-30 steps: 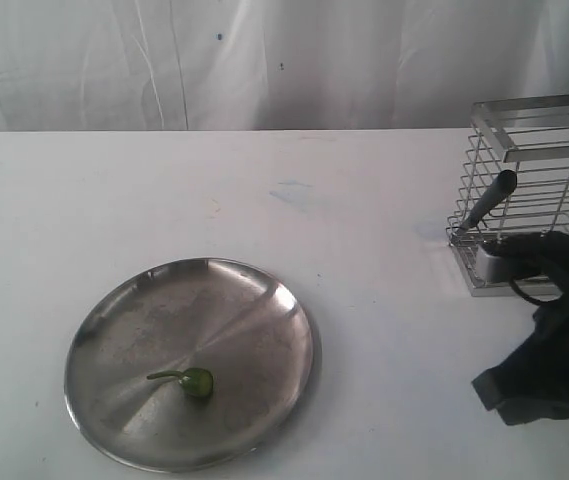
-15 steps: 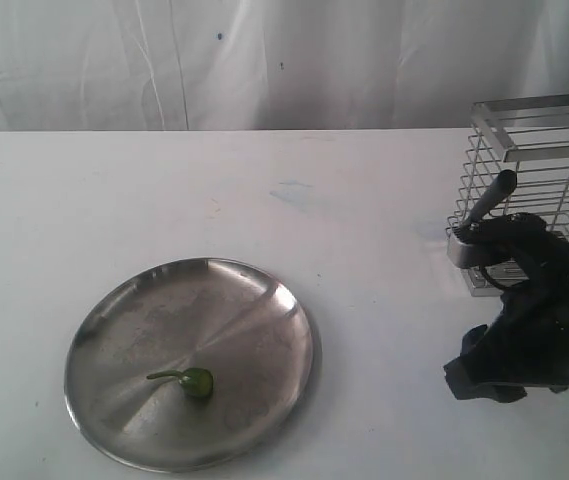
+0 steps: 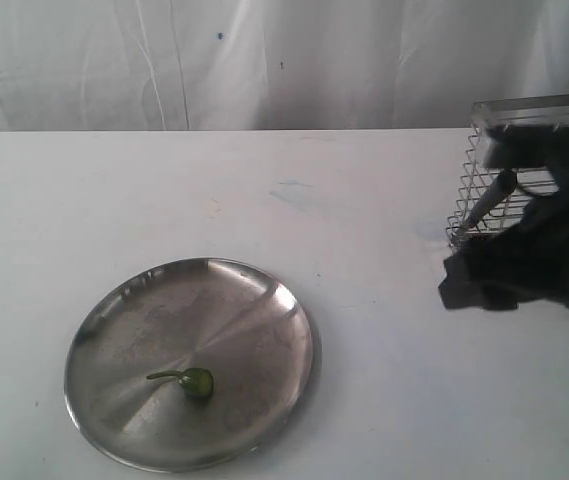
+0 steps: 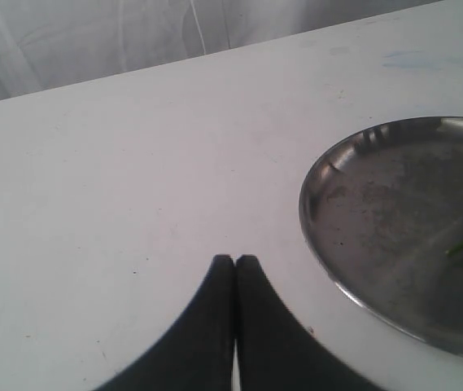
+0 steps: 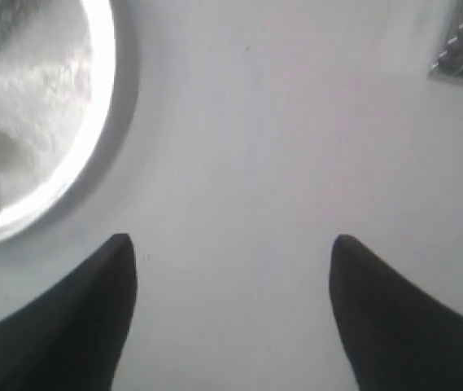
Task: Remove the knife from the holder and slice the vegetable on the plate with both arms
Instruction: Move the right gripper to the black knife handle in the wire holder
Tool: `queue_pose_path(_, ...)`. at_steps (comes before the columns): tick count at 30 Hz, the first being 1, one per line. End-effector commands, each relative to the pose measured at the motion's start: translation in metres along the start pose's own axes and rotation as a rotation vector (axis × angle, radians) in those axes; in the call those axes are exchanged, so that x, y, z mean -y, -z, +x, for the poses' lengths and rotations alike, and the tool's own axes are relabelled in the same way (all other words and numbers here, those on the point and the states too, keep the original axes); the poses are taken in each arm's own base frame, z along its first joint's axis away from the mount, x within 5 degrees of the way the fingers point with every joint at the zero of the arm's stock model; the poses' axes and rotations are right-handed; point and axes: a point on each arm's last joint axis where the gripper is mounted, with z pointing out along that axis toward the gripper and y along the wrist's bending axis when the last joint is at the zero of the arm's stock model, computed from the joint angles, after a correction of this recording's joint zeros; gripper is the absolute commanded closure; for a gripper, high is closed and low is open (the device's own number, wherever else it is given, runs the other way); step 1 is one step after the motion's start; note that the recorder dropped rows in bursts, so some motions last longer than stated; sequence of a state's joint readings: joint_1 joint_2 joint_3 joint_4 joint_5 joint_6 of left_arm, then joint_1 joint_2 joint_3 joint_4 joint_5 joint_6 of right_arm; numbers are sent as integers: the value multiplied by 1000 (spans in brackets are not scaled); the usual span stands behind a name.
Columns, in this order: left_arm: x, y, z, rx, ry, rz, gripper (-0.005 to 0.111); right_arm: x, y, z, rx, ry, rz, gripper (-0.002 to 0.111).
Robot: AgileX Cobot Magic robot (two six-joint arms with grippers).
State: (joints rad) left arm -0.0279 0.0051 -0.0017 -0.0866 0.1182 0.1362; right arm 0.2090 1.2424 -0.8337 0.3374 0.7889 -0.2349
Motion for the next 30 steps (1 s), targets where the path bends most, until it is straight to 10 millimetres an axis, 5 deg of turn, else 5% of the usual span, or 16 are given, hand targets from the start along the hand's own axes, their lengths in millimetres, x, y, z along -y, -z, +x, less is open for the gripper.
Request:
queue_pose_path(1,0,0,0,9,8,4,107,7,34,-17,117,-84,168,45)
queue_pose_path(16,0,0,0,9,8,4,107,16,-4,-58,165,-138,186,45)
queue_pose_path(24,0,0,0,9,8,4,107,21,-16,-65,206,-173,197,63)
queue_pose_path(30,0,0,0,9,8,4,107,26,-23,-69,229,-180,237,64)
